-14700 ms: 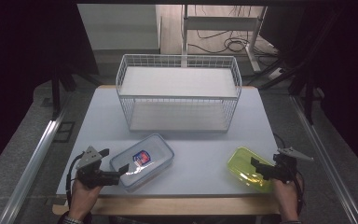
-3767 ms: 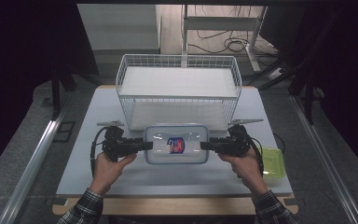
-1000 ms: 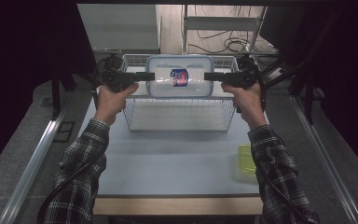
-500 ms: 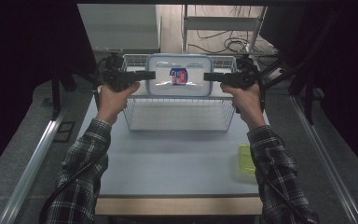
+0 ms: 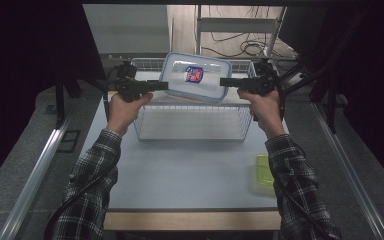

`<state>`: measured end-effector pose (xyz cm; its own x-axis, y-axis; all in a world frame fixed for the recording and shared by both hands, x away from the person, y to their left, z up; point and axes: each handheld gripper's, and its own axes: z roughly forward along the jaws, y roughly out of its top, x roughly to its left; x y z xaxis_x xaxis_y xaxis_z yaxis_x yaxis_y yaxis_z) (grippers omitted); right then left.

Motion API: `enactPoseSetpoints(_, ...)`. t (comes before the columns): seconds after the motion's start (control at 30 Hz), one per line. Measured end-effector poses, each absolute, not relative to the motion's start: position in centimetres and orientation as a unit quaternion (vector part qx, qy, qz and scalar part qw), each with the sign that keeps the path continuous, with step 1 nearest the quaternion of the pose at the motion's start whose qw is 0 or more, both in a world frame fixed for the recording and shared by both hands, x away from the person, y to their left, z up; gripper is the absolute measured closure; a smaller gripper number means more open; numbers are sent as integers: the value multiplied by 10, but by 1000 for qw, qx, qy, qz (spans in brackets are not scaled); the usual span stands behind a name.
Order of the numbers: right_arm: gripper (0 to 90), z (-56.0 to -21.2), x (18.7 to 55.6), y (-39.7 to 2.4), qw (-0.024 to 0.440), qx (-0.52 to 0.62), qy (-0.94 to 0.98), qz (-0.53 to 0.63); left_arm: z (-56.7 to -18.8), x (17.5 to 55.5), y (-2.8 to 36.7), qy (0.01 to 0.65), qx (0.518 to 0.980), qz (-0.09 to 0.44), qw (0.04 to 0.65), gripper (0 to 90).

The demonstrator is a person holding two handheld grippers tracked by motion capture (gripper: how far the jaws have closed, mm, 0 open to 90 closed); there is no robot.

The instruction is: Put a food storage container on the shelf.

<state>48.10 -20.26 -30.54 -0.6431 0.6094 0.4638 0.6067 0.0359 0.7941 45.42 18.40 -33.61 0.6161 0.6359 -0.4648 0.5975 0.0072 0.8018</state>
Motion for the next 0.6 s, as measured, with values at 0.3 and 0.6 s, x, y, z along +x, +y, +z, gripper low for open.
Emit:
enactPoseSetpoints(0.3,468,-307,486,-209,39,453,710,537,-346,455,169,430,744,43,510,484)
enactPoseSetpoints(0.6,659,-299,476,-207,97,439,720,529,-336,459,181,449,715,68,532,581)
